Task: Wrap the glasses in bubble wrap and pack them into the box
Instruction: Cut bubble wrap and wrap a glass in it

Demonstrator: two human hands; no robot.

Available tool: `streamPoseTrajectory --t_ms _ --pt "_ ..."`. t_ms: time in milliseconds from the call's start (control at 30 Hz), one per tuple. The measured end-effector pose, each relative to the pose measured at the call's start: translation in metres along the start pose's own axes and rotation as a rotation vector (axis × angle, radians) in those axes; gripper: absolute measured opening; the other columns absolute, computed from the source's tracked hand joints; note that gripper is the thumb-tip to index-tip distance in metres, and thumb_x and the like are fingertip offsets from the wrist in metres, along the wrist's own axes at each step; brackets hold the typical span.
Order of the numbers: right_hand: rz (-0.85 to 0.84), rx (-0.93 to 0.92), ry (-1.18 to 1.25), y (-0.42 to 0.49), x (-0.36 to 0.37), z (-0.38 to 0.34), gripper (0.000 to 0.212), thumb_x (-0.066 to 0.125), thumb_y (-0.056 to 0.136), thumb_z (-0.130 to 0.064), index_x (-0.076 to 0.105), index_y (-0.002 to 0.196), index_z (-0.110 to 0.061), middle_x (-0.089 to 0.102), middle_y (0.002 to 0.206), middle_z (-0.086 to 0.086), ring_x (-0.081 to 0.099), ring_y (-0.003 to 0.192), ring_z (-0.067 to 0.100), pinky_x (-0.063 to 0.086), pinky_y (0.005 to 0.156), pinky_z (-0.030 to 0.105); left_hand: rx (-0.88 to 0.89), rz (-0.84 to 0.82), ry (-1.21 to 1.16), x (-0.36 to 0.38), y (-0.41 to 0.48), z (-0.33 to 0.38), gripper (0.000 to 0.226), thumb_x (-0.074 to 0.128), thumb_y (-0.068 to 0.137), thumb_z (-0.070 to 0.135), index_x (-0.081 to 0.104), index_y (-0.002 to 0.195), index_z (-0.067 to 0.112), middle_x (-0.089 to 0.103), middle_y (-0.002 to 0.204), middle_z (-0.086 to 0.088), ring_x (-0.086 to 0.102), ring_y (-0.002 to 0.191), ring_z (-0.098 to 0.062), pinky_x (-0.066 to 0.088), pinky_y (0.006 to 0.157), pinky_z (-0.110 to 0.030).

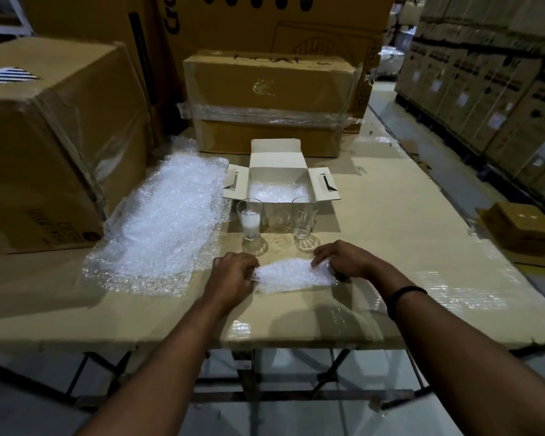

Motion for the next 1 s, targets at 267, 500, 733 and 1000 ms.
streamPoseTrajectory --t_ms 267,500,733,1000 --pt "0.187 -0.342 -0.506 -0.008 0.028 -0.059 0.013 0.065 0.082 -0.027 0.075 0.091 -0.027 0.065 0.125 -0.001 0.055 0.117 0.024 0.043 0.090 0.033 0.033 -0.043 0.084 0.003 -0.002 0.004 0.023 0.059 0.072 0.016 0.069 0.091 0.024 0.068 0.094 0.006 0.057 0.095 -0.024 0.033 0.080 -0.035" --pt "0.175 -0.218 -0.537 -0.004 0.039 -0.058 0.020 0.062 0.078 -0.015 0.070 0.093 -0.025 0.070 0.105 0.001 0.061 0.102 0.027 0.044 0.077 0.031 -0.158 -0.044 -0.062 0.002 -0.006 0.002 0.047 0.044 0.089 0.058 0.067 0.116 0.029 0.064 0.121 0.005 0.049 0.115 -0.022 0.029 0.091 -0.034" --pt "0.116 -0.158 -0.533 0.009 0.034 -0.066 0.017 0.067 0.080 -0.020 0.069 0.097 -0.022 0.068 0.111 0.005 0.060 0.105 0.029 0.042 0.074 0.029 -0.128 -0.150 0.148 0.007 -0.005 0.005 0.026 0.057 0.087 0.034 0.066 0.111 0.030 0.056 0.128 0.005 0.040 0.119 -0.021 0.026 0.093 -0.037" --pt "0.090 -0.071 -0.474 0.012 0.038 -0.073 0.040 0.063 0.082 -0.015 0.057 0.119 -0.029 0.065 0.113 0.004 0.061 0.101 0.028 0.039 0.070 0.027 -0.225 -0.067 -0.142 0.005 0.005 -0.012 0.022 0.064 0.080 0.016 0.071 0.097 0.028 0.068 0.107 0.004 0.059 0.103 -0.020 0.042 0.087 -0.033"
Point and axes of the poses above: each hand's wrist, its own y-axis towards the middle knuckle, its own x-axis out of the palm, z = x × y, the point moved 4 cm from there along y, towards the middle knuckle
